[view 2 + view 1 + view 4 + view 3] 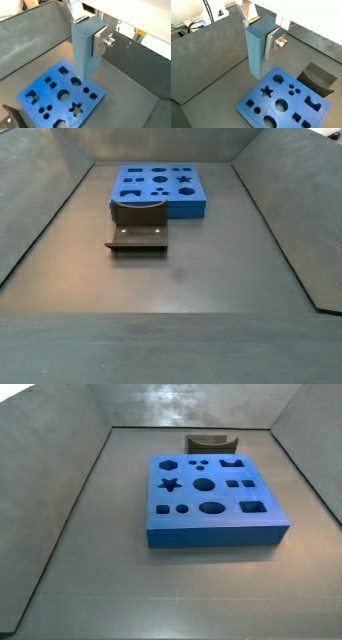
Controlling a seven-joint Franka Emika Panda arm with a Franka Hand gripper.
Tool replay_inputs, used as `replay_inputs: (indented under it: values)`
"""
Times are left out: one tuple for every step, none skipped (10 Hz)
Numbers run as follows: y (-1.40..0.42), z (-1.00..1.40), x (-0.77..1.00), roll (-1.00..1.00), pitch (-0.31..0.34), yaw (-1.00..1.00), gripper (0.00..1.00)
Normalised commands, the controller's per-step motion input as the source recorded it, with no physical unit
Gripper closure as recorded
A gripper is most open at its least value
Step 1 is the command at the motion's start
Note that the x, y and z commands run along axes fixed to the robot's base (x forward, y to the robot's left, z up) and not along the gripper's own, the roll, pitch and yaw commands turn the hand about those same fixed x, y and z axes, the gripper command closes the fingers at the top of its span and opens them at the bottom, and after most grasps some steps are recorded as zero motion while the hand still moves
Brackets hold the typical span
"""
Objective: Insert the rectangle object.
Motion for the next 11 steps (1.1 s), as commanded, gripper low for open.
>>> replay_inputs:
  values:
    - [0.09, -0.63, -0.41, -0.16, -0.106, 0.02, 1.0]
    - [0.07, -0.47, -0.31, -0.18, -0.166, 0.02, 1.0]
    - [0.04, -0.19, -0.2, -0.16, -0.151, 0.0, 1.0]
    - [-0.05, 0.52, 0.37, 0.1, 0.221, -0.21, 1.0]
    - [-0.06, 0.52, 0.42, 0.12, 0.275, -0.21, 1.0]
    - [-0.05, 0.38, 0.34, 0.13, 0.323, -0.14, 1.0]
    - [-0.04, 0.16, 0.25, 0.11, 0.27, -0.07, 1.0]
    - [-0.02, 0.09, 0.18, 0.09, 0.204, -0.04, 1.0]
    - [0.0, -0.01, 0.0, 0.0, 0.0, -1.0, 1.0]
    - [0.0, -0.01, 0.0, 0.0, 0.0, -1.0, 1.0]
    - [0.0, -0.01, 0.0, 0.0, 0.0, -1.0, 1.0]
